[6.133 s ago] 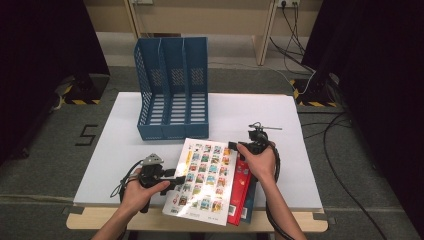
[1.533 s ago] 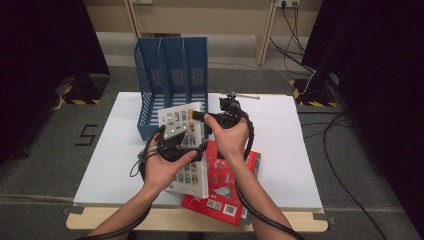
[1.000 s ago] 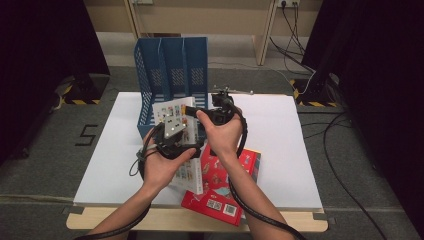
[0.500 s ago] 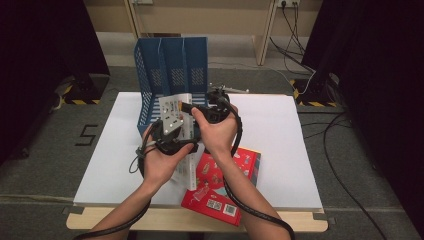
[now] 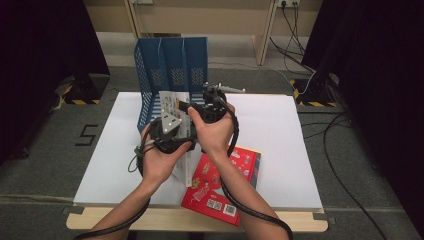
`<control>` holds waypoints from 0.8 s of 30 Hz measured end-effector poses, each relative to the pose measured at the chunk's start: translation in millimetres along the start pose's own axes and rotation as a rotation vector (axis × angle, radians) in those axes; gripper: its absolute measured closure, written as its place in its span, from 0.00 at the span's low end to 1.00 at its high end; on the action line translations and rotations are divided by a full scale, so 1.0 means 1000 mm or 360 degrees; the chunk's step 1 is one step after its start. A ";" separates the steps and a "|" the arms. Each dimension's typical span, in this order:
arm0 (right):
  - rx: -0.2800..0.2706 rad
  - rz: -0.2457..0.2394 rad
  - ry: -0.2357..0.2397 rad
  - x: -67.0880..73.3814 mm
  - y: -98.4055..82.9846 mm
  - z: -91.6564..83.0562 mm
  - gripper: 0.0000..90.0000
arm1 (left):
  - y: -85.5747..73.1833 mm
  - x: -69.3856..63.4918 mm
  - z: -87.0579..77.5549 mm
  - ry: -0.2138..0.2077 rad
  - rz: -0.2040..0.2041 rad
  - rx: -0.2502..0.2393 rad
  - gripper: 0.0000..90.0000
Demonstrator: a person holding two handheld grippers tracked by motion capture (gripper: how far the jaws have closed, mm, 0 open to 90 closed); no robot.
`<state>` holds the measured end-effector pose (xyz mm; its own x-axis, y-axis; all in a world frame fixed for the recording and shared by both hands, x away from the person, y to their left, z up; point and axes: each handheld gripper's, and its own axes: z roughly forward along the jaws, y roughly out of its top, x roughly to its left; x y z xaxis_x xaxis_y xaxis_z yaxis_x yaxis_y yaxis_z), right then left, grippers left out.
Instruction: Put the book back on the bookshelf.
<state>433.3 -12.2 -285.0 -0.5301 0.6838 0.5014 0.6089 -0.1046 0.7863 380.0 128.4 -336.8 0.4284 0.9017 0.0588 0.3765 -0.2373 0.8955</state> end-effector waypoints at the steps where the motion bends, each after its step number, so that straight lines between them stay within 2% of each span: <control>1: -0.0003 0.0003 -0.0001 0.000 0.000 0.000 0.82 | 0.000 -0.001 0.001 0.0012 0.0009 0.0004 0.25; 5: -0.0010 0.0008 -0.0006 0.001 -0.001 0.001 0.82 | 0.000 -0.002 0.004 0.0051 0.0047 0.0025 0.23; 8: -0.0007 -0.0010 -0.0007 0.003 -0.001 0.002 0.82 | -0.001 0.000 0.005 0.0047 0.0039 0.0037 0.22; 11: -0.0005 -0.0009 -0.0003 0.005 -0.002 0.001 0.82 | -0.001 0.002 0.004 0.0089 0.0077 0.0034 0.30; 14: -0.0015 -0.0011 -0.0005 0.007 -0.002 0.001 0.82 | -0.001 0.005 0.004 0.0063 0.0052 0.0033 0.32; 20: -0.0063 -0.0055 -0.0004 0.014 0.002 0.002 0.82 | 0.004 0.010 0.000 0.0106 0.0073 0.0012 0.37; 24: -0.0087 -0.0132 -0.0033 0.019 0.001 0.004 0.81 | 0.001 0.012 0.000 0.0119 0.0067 0.0007 0.42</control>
<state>425.6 3.7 -276.0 -0.5647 0.7065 0.4266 0.5301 -0.0857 0.8436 385.1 138.9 -335.0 0.3814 0.9153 0.1291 0.3633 -0.2769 0.8896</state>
